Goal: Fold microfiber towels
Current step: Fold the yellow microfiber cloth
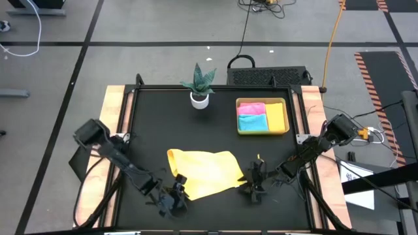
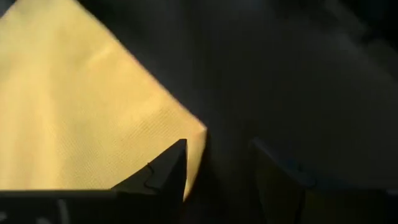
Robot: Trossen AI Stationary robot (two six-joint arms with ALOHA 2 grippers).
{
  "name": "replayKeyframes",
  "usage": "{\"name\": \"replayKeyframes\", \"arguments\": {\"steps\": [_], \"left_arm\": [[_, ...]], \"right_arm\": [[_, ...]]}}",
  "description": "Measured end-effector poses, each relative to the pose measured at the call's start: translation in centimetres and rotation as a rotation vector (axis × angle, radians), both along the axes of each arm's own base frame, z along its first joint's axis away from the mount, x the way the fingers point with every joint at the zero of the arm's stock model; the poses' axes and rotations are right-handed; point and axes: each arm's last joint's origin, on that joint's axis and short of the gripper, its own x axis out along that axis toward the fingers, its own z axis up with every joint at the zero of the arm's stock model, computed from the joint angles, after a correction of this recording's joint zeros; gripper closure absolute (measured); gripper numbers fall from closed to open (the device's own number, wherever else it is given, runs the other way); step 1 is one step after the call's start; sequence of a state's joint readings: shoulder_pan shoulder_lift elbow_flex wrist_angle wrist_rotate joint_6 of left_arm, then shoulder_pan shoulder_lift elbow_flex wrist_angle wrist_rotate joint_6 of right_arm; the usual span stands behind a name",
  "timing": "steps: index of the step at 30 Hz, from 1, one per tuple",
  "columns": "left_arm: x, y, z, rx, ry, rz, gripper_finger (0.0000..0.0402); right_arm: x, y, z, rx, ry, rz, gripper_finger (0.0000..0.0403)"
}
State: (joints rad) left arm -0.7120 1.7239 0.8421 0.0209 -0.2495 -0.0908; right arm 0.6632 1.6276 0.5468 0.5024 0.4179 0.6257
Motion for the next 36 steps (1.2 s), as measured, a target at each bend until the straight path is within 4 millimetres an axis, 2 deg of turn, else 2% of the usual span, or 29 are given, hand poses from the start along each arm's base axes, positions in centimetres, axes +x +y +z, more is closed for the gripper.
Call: {"name": "replayKeyframes", "arguments": {"steps": [3, 6, 11, 16, 19, 23, 26, 30, 32, 36], "left_arm": [[0.4, 0.0, -1.8, 0.059, 0.004, 0.058, 0.0247], [1.0, 0.3, -2.6, 0.047, 0.014, 0.093, 0.0263], [1.5, 0.9, -2.5, -0.039, 0.053, 0.137, 0.0299], [1.6, 1.1, -1.8, -0.047, 0.028, 0.148, 0.0362], [1.6, 1.1, -1.5, -0.053, 0.011, 0.141, 0.0393], [1.8, 1.4, -1.5, -0.034, -0.004, 0.166, 0.0387], [1.7, 1.5, -1.1, -0.031, -0.013, 0.170, 0.0393], [1.2, 1.5, 1.3, -0.059, -0.073, 0.175, 0.0393], [0.6, 1.6, 3.4, -0.077, -0.137, 0.190, 0.0391], [-1.5, 1.5, 8.5, -0.173, -0.291, 0.165, 0.0397]], "right_arm": [[0.2, 0.1, 0.3, -0.004, -0.040, 0.019, 0.0209], [0.3, 0.2, 0.5, -0.017, -0.062, 0.036, 0.0209], [0.1, 0.0, 0.1, -0.120, -0.025, 0.083, 0.0209], [-0.8, -0.5, -1.1, -0.326, 0.097, 0.212, 0.0209], [-0.9, -1.0, -1.5, -0.412, 0.132, 0.221, 0.0212], [-0.6, -1.3, -2.0, -0.493, 0.137, 0.240, 0.0244], [-0.5, -1.3, -2.1, -0.512, 0.126, 0.232, 0.0297], [-0.5, -1.2, -1.3, -0.534, 0.089, 0.233, 0.0385], [-0.3, -0.8, -0.1, -0.527, 0.041, 0.228, 0.0393], [0.1, 0.7, 4.5, -0.439, -0.126, 0.202, 0.0394]]}}
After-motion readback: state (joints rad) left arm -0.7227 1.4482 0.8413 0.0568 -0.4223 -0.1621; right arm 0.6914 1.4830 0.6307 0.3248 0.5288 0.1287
